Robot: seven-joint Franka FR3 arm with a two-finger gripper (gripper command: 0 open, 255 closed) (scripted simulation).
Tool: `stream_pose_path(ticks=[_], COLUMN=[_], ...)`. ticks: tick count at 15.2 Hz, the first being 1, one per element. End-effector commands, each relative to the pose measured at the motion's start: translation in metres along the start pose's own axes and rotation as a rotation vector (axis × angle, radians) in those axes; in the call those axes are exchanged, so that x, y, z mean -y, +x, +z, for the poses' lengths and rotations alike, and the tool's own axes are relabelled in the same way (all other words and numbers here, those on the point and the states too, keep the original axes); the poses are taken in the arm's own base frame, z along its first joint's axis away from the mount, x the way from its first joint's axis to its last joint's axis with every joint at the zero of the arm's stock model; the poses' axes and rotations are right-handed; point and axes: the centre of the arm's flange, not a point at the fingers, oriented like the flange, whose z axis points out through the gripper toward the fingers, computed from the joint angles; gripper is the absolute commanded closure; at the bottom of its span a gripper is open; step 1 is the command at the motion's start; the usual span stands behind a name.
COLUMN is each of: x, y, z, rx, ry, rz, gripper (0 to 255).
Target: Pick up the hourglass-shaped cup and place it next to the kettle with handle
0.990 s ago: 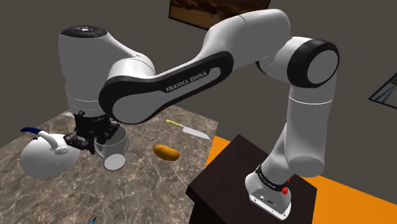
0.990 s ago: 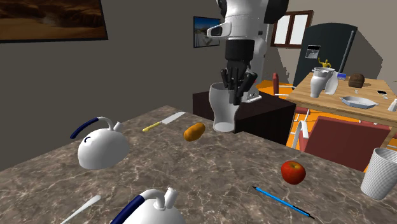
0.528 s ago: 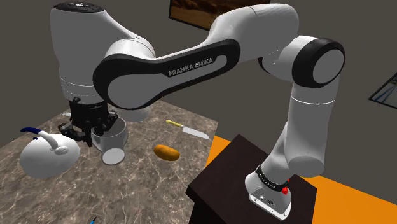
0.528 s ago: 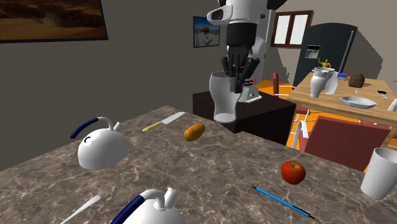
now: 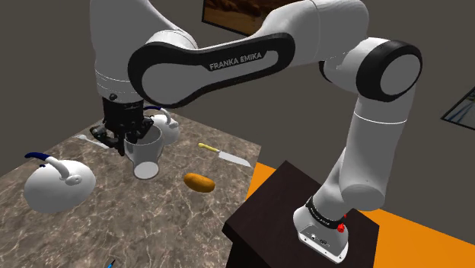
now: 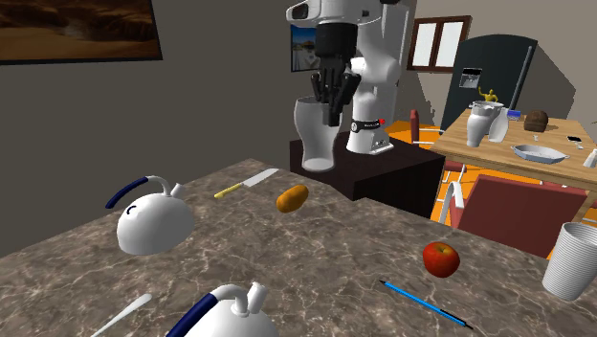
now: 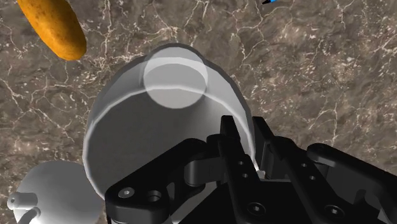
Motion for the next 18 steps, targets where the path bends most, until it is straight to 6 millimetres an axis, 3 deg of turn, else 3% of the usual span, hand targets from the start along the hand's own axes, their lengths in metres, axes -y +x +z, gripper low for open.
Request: stream_pose_path(ticks=[1,18], x=[-0.023,-0.221], y=[0.012,0.118], z=[-0.002,-0.011], rx=[0.0,0.0], ry=[0.001,0.001], rz=[-0.001,-0.001], gripper=[255,255])
